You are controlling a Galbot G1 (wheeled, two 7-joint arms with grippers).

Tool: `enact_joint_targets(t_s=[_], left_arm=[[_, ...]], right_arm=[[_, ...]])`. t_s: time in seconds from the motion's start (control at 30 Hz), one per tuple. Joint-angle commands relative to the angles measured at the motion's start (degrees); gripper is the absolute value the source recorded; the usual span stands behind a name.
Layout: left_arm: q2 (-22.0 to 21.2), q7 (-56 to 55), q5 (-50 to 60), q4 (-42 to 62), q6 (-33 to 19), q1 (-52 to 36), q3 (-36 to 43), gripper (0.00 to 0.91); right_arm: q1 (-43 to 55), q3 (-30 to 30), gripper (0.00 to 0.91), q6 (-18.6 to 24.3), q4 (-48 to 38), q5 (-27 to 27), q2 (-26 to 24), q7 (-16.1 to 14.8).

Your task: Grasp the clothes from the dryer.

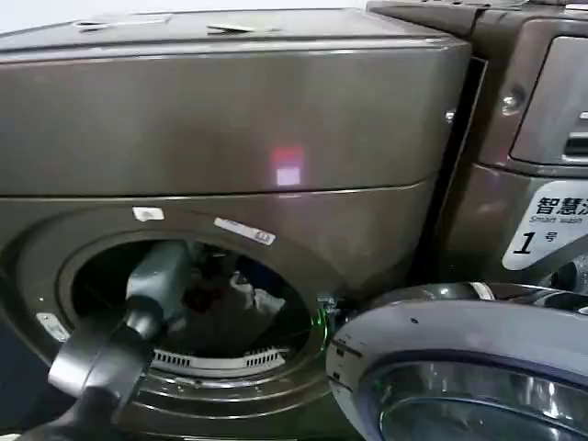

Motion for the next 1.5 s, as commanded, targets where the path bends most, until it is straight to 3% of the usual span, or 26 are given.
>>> enact_joint_targets(t_s=[0.03,0.33,0.4,0.53,0.77,0.97,1.5], left_arm=[[-0.89,-15.76,-29.72,-17.2,1.03,10.82,-7.42,0.0],[-4.93,-29.92,-43.17,-22.48,-4.83,14.12,-14.7,0.0],[-5.48,-33.71,-45.17,-24.6,-7.79,15.01,-15.57,0.0],[-6.72,-39.34,-46.18,-26.47,-18.79,17.12,-17.52,0.0],[-8.39,-45.88,-44.0,-33.38,-25.17,24.48,-18.93,0.0],[-9.53,-47.82,-42.06,-35.95,-25.8,27.95,-19.42,0.0],[-9.31,-44.83,-41.86,-35.47,-23.49,27.45,-18.74,0.0]], right_arm=[[0.57,-0.61,0.907,0.06,0.43,-0.05,-0.28,0.2],[1.06,-1.15,0.907,0.11,-0.02,-0.43,-0.74,0.73],[1.43,-1.47,0.907,0.23,0.08,-0.85,-0.74,0.6],[2.26,-2.34,0.907,0.5,0.41,-0.99,-0.73,1.02],[2.51,-2.83,0.907,2.1,0.3,-1.33,-0.78,1.58],[2.16,-1.91,0.907,2.49,-0.3,-1.59,-0.84,1.9],[0.85,-0.99,0.907,3.15,-1.19,-0.68,-0.71,2.35]])
